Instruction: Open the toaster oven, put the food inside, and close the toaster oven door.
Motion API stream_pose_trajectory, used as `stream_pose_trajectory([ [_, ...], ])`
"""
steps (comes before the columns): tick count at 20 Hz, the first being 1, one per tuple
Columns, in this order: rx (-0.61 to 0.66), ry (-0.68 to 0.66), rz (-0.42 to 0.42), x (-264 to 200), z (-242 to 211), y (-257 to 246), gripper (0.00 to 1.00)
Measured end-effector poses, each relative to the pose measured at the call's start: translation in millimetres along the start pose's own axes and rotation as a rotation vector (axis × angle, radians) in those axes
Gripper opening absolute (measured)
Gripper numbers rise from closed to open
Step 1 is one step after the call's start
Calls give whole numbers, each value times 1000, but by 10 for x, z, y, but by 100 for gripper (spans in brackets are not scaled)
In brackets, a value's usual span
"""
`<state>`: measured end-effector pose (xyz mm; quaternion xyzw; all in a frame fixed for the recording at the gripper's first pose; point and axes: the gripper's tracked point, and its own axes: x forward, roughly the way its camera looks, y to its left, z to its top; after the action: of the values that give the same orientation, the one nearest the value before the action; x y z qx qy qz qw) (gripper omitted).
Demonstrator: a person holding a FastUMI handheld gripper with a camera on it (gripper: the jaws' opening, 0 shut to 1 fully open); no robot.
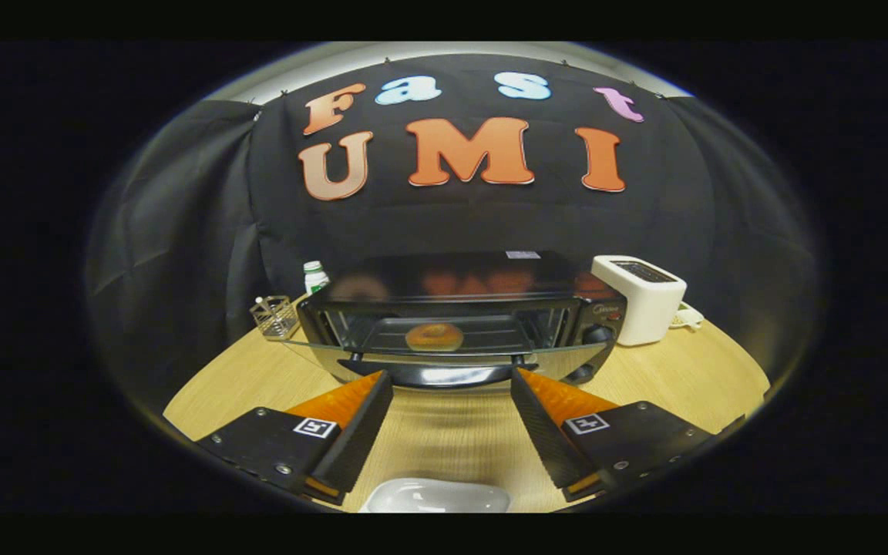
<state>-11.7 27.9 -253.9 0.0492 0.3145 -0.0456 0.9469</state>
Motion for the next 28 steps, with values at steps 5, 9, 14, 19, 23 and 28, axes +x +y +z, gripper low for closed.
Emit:
stream_pose_trajectory([
  [5, -4, -73, 4, 211, 258, 108, 92],
  [9, 5, -223, 36, -22, 657, 189, 91],
  [14, 2, -419, 44, -669, 1160, 156, 91],
  [19, -52, -513, 85, -1308, 1433, 153, 95],
  [23, -62, -555, 91, -1676, 1538, 2, 96],
  [28, -50, -573, 103, -1943, 1594, -173, 97],
])
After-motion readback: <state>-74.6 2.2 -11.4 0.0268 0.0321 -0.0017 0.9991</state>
